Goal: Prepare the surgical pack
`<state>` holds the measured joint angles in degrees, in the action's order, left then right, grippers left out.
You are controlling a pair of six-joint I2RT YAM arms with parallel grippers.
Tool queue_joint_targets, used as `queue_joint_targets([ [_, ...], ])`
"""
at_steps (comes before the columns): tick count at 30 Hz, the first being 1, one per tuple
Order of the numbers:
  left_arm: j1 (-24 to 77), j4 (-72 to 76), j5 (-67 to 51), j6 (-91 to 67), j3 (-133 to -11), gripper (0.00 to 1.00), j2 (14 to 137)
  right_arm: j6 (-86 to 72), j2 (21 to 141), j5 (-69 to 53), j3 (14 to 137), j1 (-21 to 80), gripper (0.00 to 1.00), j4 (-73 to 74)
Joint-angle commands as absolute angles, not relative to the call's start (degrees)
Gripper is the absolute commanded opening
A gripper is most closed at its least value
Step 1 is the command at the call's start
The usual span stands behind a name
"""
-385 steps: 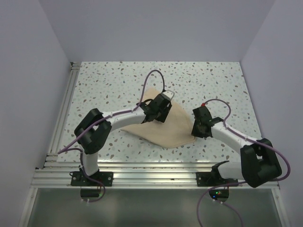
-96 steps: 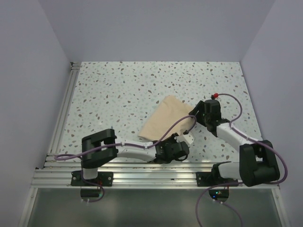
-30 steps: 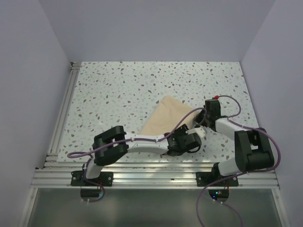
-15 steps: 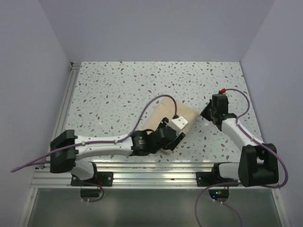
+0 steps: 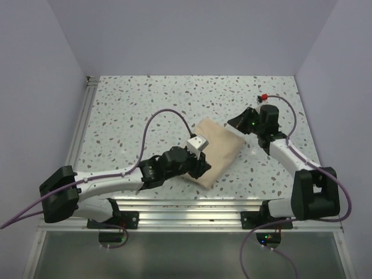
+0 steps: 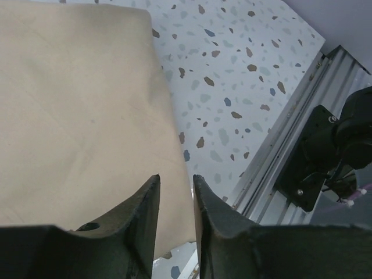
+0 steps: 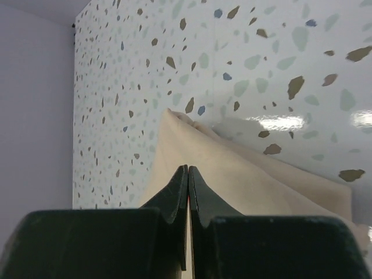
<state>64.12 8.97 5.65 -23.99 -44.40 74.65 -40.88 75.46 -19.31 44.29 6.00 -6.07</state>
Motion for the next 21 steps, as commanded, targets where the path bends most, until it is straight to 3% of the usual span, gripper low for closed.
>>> queue_joint_targets([
  [1,63.37,18.88,0.27,-26.28,-42.72,0.3,75.93,-44.91,81.54,-30.49,48.15,9.56,0.0,-17.56],
  [6,62.4,24.25,-2.9,-27.77,-39.91,0.21,78.48,-46.75,89.28,-31.02,52.81,15.2,0.0,-21.09],
  [13,62.14,33.73,-4.83,-29.35,-35.78,0.0,82.96,-52.82,102.03,-32.79,56.6,17.05,0.0,-29.53],
  [21,62.66,41.48,-5.54,-31.11,-30.85,0.0,88.15,-53.61,114.59,-31.47,64.05,16.7,0.0,-27.52],
])
